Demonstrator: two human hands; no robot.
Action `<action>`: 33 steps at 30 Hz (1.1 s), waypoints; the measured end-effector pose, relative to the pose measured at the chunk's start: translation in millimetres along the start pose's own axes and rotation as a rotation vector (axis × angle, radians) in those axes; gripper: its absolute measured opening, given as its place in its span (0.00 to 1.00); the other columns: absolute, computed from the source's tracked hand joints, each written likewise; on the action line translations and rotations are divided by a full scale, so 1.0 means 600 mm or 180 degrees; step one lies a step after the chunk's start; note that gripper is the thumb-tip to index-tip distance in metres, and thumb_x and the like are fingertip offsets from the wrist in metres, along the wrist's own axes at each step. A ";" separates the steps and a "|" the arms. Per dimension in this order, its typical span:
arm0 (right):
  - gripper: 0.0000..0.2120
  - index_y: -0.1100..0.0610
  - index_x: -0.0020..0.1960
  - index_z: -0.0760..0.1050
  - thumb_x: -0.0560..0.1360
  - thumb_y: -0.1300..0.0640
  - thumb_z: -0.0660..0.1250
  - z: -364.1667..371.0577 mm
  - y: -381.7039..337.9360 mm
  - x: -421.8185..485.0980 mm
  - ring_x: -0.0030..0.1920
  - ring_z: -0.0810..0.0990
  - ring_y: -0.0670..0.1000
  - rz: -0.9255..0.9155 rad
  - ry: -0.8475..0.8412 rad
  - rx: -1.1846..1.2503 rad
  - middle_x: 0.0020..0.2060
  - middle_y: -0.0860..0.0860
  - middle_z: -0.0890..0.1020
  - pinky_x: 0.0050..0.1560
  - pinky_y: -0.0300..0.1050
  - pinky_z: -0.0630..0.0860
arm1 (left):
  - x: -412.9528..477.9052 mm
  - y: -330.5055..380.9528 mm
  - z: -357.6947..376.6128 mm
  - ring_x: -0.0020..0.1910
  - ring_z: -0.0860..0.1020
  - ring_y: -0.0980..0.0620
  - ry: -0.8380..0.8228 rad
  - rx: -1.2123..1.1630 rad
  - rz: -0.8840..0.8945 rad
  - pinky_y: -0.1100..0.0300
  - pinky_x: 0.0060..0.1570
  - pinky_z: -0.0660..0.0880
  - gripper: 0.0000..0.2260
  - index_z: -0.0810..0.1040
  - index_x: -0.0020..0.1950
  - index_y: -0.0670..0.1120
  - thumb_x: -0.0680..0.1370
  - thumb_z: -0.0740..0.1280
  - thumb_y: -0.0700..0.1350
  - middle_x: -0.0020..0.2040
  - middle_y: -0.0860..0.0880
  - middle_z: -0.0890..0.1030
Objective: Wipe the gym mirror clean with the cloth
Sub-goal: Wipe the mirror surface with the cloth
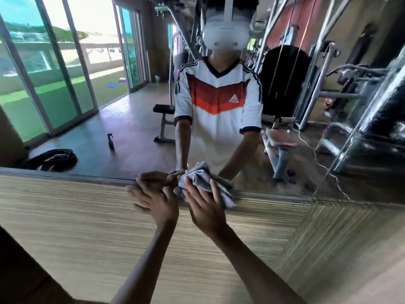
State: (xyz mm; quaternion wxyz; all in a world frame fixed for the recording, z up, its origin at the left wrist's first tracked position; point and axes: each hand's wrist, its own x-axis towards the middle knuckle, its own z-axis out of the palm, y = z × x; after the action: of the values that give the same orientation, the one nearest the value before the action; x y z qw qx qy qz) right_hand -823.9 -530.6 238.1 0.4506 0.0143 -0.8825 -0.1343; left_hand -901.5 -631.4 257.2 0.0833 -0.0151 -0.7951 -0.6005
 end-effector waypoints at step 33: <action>0.27 0.57 0.77 0.61 0.82 0.44 0.50 -0.168 0.356 -0.058 0.80 0.52 0.59 0.1523 0.1008 -0.1017 0.78 0.61 0.58 0.72 0.64 0.57 | -0.095 0.204 0.173 0.81 0.41 0.45 0.0201 0.0811 0.4237 0.37 0.75 0.44 0.28 0.60 0.78 0.42 0.82 0.58 0.55 0.82 0.47 0.37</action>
State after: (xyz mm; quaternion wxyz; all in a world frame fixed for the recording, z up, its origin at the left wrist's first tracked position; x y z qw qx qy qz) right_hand -702.5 -342.3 320.1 0.5975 -0.2437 -0.7476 -0.1575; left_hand -842.1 -493.7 338.0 0.4596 -0.4739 -0.6781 -0.3229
